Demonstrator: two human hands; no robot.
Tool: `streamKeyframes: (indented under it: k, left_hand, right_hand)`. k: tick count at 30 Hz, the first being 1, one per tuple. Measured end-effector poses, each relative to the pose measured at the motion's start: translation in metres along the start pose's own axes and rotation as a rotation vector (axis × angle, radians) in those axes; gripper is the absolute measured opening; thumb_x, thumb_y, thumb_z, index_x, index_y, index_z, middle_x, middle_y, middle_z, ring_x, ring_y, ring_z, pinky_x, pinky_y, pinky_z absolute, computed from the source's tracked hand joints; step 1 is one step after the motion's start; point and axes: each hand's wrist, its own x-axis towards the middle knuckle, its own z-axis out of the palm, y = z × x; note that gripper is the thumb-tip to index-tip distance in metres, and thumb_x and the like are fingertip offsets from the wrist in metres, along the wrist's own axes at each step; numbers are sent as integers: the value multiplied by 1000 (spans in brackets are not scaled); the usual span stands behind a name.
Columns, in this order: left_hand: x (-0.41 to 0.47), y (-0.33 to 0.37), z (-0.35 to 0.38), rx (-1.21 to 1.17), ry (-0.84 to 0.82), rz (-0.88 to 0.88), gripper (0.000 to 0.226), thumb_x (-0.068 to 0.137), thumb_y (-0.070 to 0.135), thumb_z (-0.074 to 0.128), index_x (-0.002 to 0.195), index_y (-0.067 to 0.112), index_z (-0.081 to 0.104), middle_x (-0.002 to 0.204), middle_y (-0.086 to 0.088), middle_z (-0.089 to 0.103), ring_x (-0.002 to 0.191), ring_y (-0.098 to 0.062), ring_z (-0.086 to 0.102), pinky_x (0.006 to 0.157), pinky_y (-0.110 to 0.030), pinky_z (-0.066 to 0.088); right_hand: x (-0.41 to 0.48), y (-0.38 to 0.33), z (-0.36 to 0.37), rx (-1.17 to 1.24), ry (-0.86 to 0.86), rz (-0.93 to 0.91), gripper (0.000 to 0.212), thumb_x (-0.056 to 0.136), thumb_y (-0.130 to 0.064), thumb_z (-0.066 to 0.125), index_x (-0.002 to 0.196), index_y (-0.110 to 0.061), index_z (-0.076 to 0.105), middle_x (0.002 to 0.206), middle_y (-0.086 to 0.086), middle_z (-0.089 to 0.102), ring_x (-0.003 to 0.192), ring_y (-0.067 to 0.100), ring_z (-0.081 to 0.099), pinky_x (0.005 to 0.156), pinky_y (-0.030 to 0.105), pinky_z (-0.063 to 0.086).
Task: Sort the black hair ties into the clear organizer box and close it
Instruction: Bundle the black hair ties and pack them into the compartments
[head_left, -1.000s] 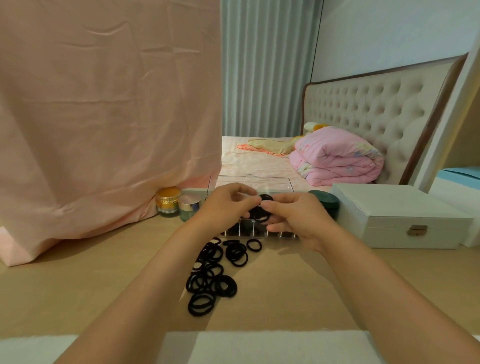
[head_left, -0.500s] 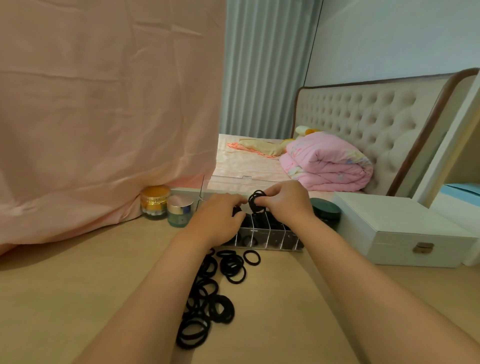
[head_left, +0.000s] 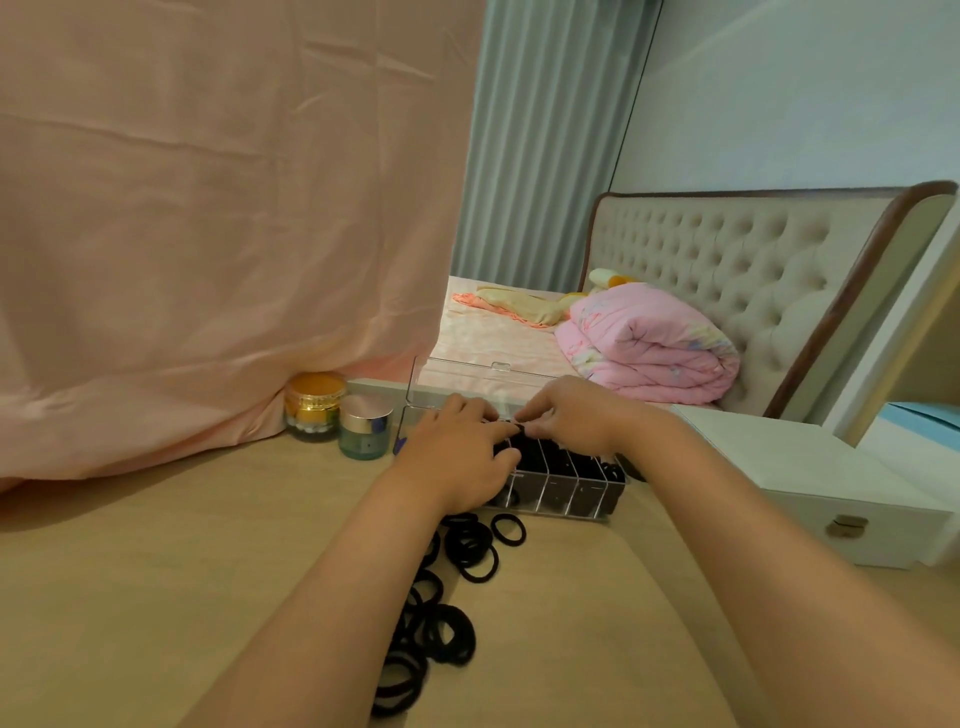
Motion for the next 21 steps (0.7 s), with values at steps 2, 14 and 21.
streamKeyframes:
  k: [2,14,21]
  left_hand:
    - [0,2,-1,-11,-17,19,48,104,43,34,151,34,41,153,5,40,141,-19,26,115,-43,24]
    - [-2,-4,-4,-115,-20,-56,55,97,46,48,150,33,37,154,3,42,145,-20,29,117,-43,23]
    - [-3,-4,-3,-57,-17,-9,53,98,53,44,148,35,40,154,6,41,143,-18,29,116,-43,23]
  right_hand:
    - [-9,6,-1,33,45,-17,34,101,-14,52,129,-23,70,131,-2,68,103,8,58,92,24,44]
    - [-10,-2,35,-550,-41,-124,64,90,-46,14,105,-23,72,119,-1,68,110,15,39,101,39,25]
    - [-8,3,24,-319,-53,-59,64,85,-42,18,119,-26,70,131,-1,62,111,16,38,97,39,28]
